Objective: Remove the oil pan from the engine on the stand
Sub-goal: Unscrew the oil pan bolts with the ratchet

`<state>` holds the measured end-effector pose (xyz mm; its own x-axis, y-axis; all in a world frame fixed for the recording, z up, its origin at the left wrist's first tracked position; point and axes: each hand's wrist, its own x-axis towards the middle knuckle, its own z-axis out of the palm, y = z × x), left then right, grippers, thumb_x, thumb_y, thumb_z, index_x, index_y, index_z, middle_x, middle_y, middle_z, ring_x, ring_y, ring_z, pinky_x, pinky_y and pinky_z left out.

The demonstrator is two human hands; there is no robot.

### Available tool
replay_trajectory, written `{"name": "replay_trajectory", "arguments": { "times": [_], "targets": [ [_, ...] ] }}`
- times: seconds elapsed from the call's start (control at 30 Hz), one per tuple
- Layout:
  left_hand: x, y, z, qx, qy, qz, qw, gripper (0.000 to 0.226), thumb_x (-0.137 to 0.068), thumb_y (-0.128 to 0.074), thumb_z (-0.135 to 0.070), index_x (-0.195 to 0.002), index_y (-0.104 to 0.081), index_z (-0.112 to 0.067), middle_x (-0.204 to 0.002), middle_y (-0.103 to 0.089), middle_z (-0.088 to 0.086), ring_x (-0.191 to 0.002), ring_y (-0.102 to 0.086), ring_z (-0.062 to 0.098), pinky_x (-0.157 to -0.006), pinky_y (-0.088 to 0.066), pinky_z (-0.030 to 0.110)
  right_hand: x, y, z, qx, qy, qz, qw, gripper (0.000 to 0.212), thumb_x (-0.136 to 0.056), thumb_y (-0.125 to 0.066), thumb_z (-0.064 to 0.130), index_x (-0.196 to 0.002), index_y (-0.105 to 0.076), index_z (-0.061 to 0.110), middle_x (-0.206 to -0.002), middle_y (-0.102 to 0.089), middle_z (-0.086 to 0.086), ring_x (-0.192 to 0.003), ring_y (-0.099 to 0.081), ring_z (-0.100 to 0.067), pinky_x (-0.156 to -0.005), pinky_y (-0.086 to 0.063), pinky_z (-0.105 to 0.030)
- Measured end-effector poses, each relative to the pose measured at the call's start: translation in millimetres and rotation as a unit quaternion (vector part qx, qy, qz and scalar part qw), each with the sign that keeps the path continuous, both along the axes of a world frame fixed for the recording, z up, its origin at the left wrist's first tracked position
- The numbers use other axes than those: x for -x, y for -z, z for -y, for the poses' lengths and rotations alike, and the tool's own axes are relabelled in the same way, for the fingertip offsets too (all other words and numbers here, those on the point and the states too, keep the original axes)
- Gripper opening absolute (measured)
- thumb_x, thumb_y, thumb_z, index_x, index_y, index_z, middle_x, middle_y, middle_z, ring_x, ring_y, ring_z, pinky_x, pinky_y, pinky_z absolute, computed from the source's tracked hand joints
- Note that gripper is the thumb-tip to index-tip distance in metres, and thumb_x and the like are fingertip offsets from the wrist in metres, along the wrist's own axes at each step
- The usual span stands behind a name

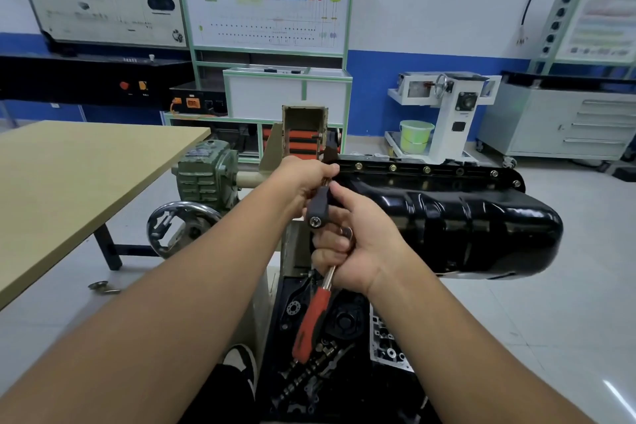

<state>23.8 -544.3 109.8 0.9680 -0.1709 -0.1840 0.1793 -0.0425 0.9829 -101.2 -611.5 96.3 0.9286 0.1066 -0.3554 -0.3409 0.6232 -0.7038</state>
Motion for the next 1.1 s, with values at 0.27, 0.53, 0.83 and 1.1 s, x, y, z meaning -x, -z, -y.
{"name": "replay_trajectory", "arguments": {
  "times": [0.27,0.53,0.83,1.1],
  "targets": [
    [2,4,0,0.079,0.018,-0.065,0.995,0.026,-0.105,-0.054,-0.014,-0.081,-0.056,-0.004,-0.054,-0.058,0.005,-0.036,-0.051,0.012,-0.041,-0.042,0.018,14,17,-7,-0.108,-0.061,0.068,0.990,0.033,-0.092,-0.062,0.044,-0.090,-0.069,0.012,-0.085,-0.073,-0.003,-0.028,-0.030,-0.004,-0.030,-0.019,-0.017],
    [3,-4,-5,-0.057,0.017,0.050,0.997,0.022,-0.081,-0.085,-0.006,-0.081,-0.064,-0.003,-0.045,-0.060,0.001,-0.037,-0.057,0.010,-0.042,-0.045,0.018,8,2,-14,0.032,0.013,0.023,0.999,0.033,-0.094,-0.070,0.043,-0.081,-0.061,0.014,-0.066,-0.067,-0.006,-0.028,-0.028,-0.003,-0.030,-0.017,-0.015],
    [6,-2,-8,0.043,0.114,-0.114,0.986,0.036,-0.105,-0.058,-0.030,-0.080,-0.054,-0.006,-0.054,-0.055,0.002,-0.037,-0.052,0.011,-0.038,-0.044,0.019,23,17,-5,-0.182,-0.067,0.067,0.979,0.036,-0.097,-0.059,0.039,-0.102,-0.069,0.006,-0.092,-0.073,-0.012,-0.027,-0.031,-0.005,-0.027,-0.021,-0.017],
    [39,-3,-30,-0.077,0.066,0.047,0.994,0.027,-0.077,-0.088,-0.029,-0.078,-0.069,-0.010,-0.061,-0.062,0.007,-0.044,-0.060,0.015,-0.044,-0.050,0.023,17,14,-1,-0.062,-0.015,0.048,0.997,0.030,-0.072,-0.081,0.040,-0.070,-0.067,0.014,-0.057,-0.054,0.001,-0.027,-0.029,-0.004,-0.031,-0.016,-0.014]
  ]
}}
